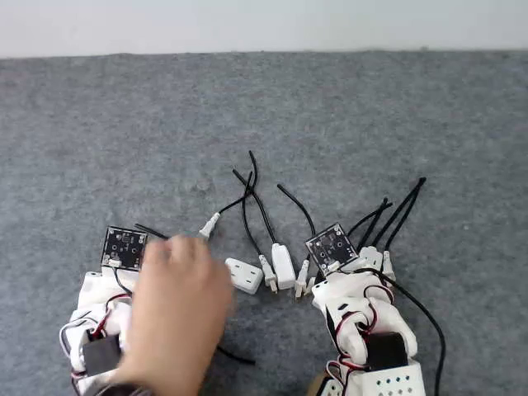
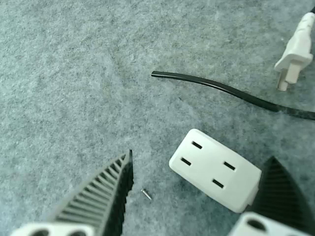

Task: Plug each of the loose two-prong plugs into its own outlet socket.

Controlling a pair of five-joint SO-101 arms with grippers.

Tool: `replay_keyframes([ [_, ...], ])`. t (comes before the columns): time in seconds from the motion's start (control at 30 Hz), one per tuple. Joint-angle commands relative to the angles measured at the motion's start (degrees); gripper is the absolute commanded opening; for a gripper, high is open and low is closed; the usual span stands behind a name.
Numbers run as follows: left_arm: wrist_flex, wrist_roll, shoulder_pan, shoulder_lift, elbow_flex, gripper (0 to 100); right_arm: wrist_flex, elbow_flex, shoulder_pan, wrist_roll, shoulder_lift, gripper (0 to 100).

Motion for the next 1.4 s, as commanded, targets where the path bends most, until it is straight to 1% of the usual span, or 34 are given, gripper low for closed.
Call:
replay_keyframes([
  [0.0, 0.35, -0.53, 0.00, -0.79, -0.40, 38, -1.10, 0.97, 0.48, 0.70, -0.66, 1.2],
  [0.13, 0.44, -0.53, 0.70, -0.70, -0.40, 38, -1.19, 0.97, 0.48, 0.70, -0.66, 1.2],
  [0.2, 1.32, -0.53, 3.87, -0.62, -0.40, 38, -1.19, 0.97, 0.48, 0.70, -0.66, 1.2],
  [0.3, 5.36, -0.62, 9.32, -0.88, -0.40, 38, -1.19, 0.97, 0.48, 0.70, -0.66, 1.2],
  [0.4, 4.92, -0.53, 11.87, -0.79, -0.40, 38, -2.33, 0.97, 0.57, 0.79, -0.66, 0.9],
  [1.37, 4.92, -0.53, 11.87, -0.79, -0.40, 38, -2.68, 0.97, 0.57, 0.79, -0.66, 0.9],
])
